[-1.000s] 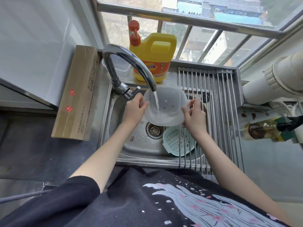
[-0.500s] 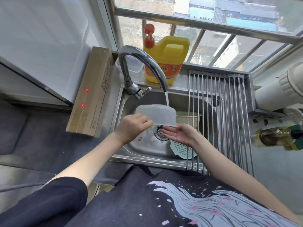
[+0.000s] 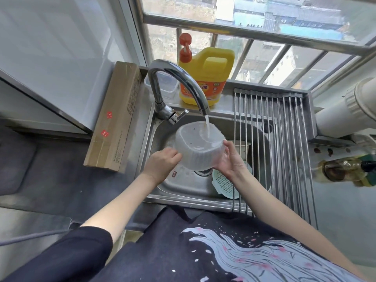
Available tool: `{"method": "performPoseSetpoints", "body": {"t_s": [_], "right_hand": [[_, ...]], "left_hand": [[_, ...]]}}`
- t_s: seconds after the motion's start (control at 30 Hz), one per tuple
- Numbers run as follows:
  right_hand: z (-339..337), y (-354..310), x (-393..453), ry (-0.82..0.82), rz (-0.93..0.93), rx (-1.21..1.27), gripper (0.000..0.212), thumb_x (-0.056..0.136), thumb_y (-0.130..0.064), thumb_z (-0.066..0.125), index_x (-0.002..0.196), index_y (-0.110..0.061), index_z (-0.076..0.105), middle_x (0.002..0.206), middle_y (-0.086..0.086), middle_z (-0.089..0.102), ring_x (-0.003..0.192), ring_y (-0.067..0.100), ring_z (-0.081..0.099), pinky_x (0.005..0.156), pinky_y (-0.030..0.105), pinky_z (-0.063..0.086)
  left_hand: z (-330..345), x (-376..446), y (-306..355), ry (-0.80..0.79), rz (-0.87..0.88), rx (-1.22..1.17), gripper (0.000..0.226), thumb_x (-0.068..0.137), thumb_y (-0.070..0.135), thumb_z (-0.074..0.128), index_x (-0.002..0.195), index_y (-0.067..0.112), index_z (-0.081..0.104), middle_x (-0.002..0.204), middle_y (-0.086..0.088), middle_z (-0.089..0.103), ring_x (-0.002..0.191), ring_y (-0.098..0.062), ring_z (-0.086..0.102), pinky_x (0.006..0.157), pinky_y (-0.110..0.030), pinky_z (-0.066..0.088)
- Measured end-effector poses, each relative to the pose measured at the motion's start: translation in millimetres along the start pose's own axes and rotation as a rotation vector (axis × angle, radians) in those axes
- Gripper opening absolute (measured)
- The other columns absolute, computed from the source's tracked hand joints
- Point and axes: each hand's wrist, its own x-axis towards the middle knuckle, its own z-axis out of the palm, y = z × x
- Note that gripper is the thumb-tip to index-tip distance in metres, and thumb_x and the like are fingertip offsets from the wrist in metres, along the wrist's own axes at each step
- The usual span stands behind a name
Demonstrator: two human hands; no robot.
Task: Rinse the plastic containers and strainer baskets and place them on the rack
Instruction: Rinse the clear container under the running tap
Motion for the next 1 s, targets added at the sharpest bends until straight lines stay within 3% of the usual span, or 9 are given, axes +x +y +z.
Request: {"method": "performPoseSetpoints", "body": {"t_s": [0.07, 0.17, 0.23, 0.3, 0.4, 0.5, 0.63, 0.77, 1.0], "right_hand": [[-5.5, -4.6, 1.4, -0.061, -0.062, 0.014, 0.073, 0.049, -0.009, 0.087, 0.115, -0.003, 0.056, 0.111, 0.020, 0.066, 0.118, 0.032, 0.054, 0.109, 0.049, 0.037], [-12.9, -10.3, -0.6, -0.110, -0.115, -0.056, 0.065, 0.064, -0.012, 0.078, 0.123, -0.004, 0.053, 0.117, 0.016, 0.064, 0.114, 0.027, 0.056, 0.102, 0.043, 0.046], [-17.8, -13.2, 1.4, -0.105, -0.114, -0.147, 0.066, 0.070, -0.014, 0.076, 0.128, -0.001, 0.047, 0.131, 0.018, 0.056, 0.121, 0.028, 0.053, 0.101, 0.042, 0.047], [-24.1, -15.3, 2.6, -0.048, -0.112, -0.199, 0.093, 0.065, -0.012, 0.084, 0.142, -0.002, 0.031, 0.146, 0.018, 0.041, 0.131, 0.031, 0.045, 0.104, 0.048, 0.043], [-23.4, -20.1, -6.9, 0.027, -0.099, -0.312, 0.105, 0.062, -0.012, 0.084, 0.148, -0.017, 0.024, 0.139, 0.015, 0.047, 0.118, 0.027, 0.055, 0.093, 0.045, 0.052], [-24.5, -25.8, -10.0, 0.021, -0.094, -0.453, 0.079, 0.073, -0.013, 0.071, 0.143, -0.022, 0.036, 0.137, 0.009, 0.052, 0.121, 0.026, 0.054, 0.094, 0.044, 0.051], [-20.5, -31.5, -12.0, -0.023, -0.170, -0.422, 0.052, 0.085, -0.007, 0.055, 0.134, -0.023, 0.051, 0.127, 0.004, 0.057, 0.115, 0.022, 0.055, 0.096, 0.041, 0.050], [-17.8, -31.5, -10.8, -0.016, -0.223, -0.341, 0.051, 0.089, -0.017, 0.055, 0.139, -0.024, 0.048, 0.131, 0.006, 0.054, 0.119, 0.023, 0.051, 0.091, 0.037, 0.053], [-9.6, -35.2, -11.8, 0.025, -0.296, -0.459, 0.035, 0.093, -0.014, 0.055, 0.127, -0.022, 0.056, 0.120, 0.001, 0.062, 0.110, 0.017, 0.059, 0.101, 0.041, 0.046]], "left_hand": [[6.7, 5.9, 14.2, -0.055, -0.379, -0.266, 0.025, 0.069, -0.003, 0.069, 0.092, 0.006, 0.062, 0.094, -0.009, 0.061, 0.088, -0.026, 0.061, 0.057, -0.034, 0.050], [11.1, 25.3, 29.3, -0.080, -1.046, -0.846, 0.037, 0.089, 0.000, 0.049, 0.125, 0.005, 0.046, 0.129, -0.011, 0.046, 0.114, -0.026, 0.049, 0.090, -0.034, 0.043], [6.9, 42.2, 30.9, -0.083, -1.480, -1.489, 0.038, 0.099, 0.014, 0.041, 0.135, 0.007, 0.037, 0.122, -0.014, 0.053, 0.104, -0.026, 0.055, 0.080, -0.036, 0.047], [7.4, 49.4, 26.1, -0.105, -1.630, -1.920, 0.039, 0.104, 0.032, 0.026, 0.130, 0.010, 0.045, 0.101, -0.011, 0.059, 0.087, -0.024, 0.058, 0.072, -0.036, 0.046], [10.5, 51.6, 19.0, -0.137, -1.609, -2.013, 0.044, 0.104, 0.036, 0.021, 0.105, 0.011, 0.056, 0.088, -0.007, 0.069, 0.078, -0.020, 0.064, 0.068, -0.034, 0.053], [12.8, 59.7, 17.6, -0.111, -1.496, -2.052, 0.033, 0.104, 0.023, 0.031, 0.092, 0.012, 0.061, 0.070, 0.001, 0.074, 0.071, -0.014, 0.068, 0.057, -0.025, 0.057], [17.8, 73.5, 12.3, 0.025, -1.418, -2.121, 0.025, 0.102, 0.019, 0.039, 0.085, 0.015, 0.057, 0.073, -0.001, 0.070, 0.065, -0.014, 0.065, 0.056, -0.028, 0.052], [24.6, 84.3, 8.1, 0.065, -1.349, -2.165, 0.019, 0.100, 0.017, 0.044, 0.088, 0.015, 0.059, 0.089, -0.003, 0.067, 0.083, -0.017, 0.064, 0.070, -0.031, 0.056], [23.6, 85.4, 6.2, -0.055, -1.428, -2.116, 0.020, 0.099, 0.028, 0.043, 0.110, 0.017, 0.056, 0.101, -0.006, 0.065, 0.087, -0.021, 0.062, 0.062, -0.033, 0.058]]}}
